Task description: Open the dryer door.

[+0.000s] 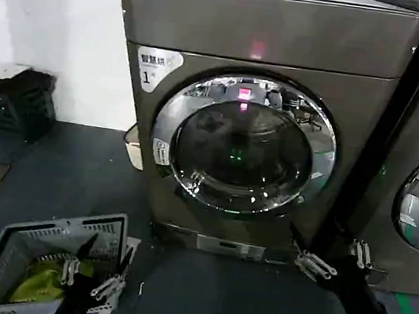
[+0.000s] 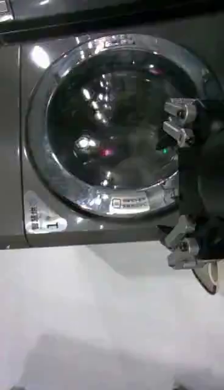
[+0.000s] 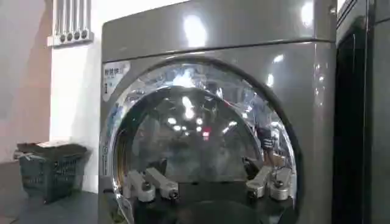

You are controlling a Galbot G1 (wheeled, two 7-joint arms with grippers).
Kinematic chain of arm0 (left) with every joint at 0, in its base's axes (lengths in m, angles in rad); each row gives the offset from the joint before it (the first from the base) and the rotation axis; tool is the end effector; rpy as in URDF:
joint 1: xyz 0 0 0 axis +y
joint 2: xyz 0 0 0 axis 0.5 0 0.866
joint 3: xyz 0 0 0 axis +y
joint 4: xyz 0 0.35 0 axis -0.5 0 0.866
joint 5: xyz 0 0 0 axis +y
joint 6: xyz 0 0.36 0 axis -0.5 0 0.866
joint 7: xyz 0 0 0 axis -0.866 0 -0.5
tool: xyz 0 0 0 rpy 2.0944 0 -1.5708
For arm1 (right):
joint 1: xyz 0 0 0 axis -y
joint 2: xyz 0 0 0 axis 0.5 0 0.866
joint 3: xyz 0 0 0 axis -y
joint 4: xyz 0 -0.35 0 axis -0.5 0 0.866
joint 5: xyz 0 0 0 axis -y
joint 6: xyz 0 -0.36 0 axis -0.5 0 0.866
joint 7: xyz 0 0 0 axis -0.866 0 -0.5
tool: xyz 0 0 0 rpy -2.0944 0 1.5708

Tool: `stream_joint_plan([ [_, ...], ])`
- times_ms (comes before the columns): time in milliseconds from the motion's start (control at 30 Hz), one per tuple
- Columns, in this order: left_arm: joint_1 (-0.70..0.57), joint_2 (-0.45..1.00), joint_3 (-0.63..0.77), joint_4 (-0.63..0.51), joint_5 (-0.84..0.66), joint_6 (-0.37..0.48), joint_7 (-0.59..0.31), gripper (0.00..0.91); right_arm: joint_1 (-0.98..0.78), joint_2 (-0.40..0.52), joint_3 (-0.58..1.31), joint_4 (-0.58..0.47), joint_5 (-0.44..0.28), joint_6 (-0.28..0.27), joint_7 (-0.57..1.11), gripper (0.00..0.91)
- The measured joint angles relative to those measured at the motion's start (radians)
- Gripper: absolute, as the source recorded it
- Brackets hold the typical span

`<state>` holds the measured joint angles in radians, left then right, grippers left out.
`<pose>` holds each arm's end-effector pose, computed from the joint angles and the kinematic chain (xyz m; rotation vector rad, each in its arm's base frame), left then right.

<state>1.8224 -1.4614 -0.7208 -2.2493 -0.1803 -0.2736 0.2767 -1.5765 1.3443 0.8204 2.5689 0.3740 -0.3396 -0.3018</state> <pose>0.1142 0.0681 -0.2761 0.2940 2.9379 0.1034 0.1442 -0.0663 -0.1230 -0.4980 2.9460 -0.0502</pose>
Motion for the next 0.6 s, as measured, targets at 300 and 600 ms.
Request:
stream_joint_plan([
  [300,0.004,-0.003,0.01,-0.004,0.029,-0.004,0.002,0.907,0.143,-0.084,-0.075,-0.095,-0.009,0.035,-0.099,0.907],
  [600,0.009,-0.016,0.009,-0.012,0.052,-0.006,0.003,0.907,0.347,-0.232,-0.21,-0.328,0.125,0.021,-0.139,0.907],
])
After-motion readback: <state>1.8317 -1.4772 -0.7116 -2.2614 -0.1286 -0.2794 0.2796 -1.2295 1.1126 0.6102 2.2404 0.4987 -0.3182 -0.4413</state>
